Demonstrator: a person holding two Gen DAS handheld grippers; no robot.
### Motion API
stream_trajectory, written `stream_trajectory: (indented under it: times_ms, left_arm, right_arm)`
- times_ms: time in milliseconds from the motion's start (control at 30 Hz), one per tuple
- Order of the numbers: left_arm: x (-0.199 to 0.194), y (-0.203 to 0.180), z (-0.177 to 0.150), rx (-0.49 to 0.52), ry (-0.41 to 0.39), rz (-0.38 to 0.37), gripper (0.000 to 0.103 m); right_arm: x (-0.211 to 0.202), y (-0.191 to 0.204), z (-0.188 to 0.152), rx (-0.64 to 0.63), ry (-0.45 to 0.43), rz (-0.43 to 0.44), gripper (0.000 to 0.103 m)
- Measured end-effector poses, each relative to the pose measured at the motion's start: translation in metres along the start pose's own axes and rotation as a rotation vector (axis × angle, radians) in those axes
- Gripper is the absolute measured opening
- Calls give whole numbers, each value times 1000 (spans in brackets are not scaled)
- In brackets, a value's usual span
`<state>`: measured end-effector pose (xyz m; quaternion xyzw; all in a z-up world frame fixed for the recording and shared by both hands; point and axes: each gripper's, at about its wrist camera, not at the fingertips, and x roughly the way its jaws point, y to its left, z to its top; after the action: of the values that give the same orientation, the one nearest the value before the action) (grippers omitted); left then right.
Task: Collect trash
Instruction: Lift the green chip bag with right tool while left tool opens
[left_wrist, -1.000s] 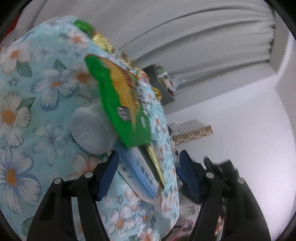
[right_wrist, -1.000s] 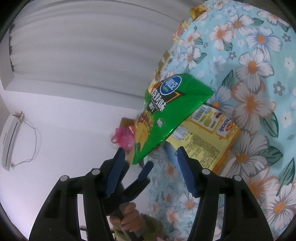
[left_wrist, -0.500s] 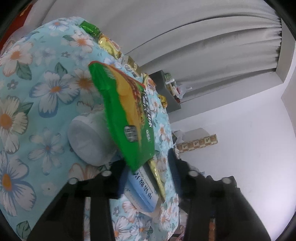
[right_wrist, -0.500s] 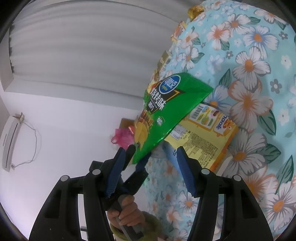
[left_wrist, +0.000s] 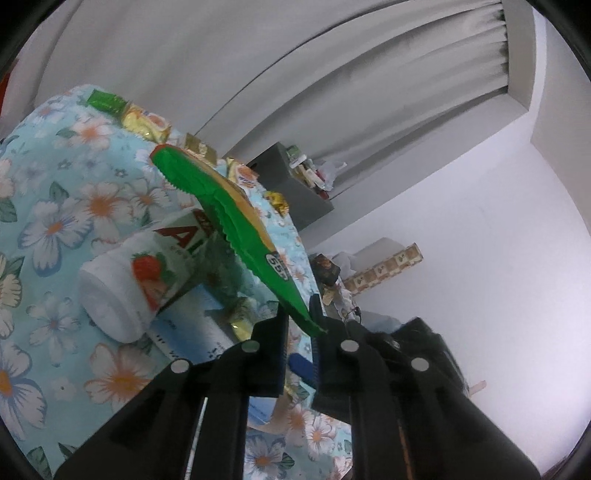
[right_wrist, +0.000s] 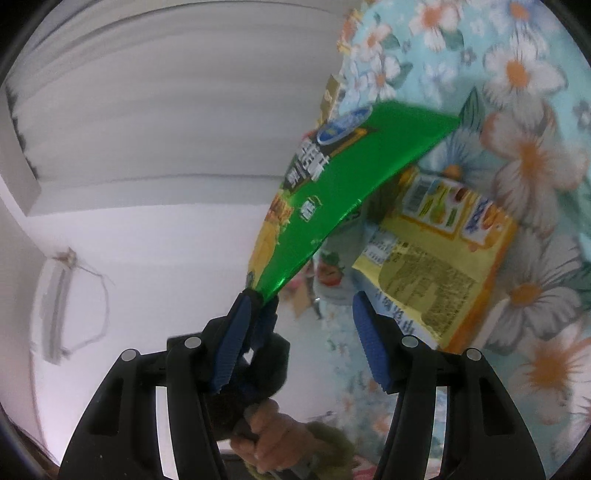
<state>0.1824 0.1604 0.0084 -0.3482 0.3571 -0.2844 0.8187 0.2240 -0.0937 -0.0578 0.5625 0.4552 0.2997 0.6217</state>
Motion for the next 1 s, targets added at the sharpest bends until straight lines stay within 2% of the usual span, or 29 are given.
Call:
stream_trajectory:
  times_ms: [200, 300, 400, 500, 533, 600, 633, 700, 833, 1000]
  left_arm:
    - [-4, -16, -12, 25, -19, -36, 8]
    - [0, -34, -24, 59, -24, -66, 8]
    - [10, -53, -39, 112, 1, -77, 8]
    - [22, -67, -53, 163, 46, -76, 11]
    - [28, -72, -61, 179, 78, -75, 14]
    - [36, -78, -73, 205, 147, -82, 19]
    - [38, -79, -77, 218, 163, -76, 26]
    - [36, -78, -85, 250, 182, -71, 33]
    - [26, -72, -86, 277, 172, -39, 34]
    - [34, -72, -84, 267, 179, -35, 34]
  right_arm:
    - [-1, -9, 9, 83, -45, 58, 55]
    - [-15, -5, 12, 77, -105, 60, 49]
    - [-34, -2, 11, 61, -180, 38, 35]
    - [-56, -5, 7, 51, -250, 37, 15]
    - [-64, -8, 7, 47, -257, 46, 5]
    - [-82, -14, 7, 33, -263, 53, 4]
    - [-90, -16, 8, 28, -270, 50, 4]
    - [-109, -23, 9, 4, -266, 50, 4]
    - [-151, -42, 7, -45, -198, 33, 4]
    - [-177, -63, -10, -105, -73, -3, 4]
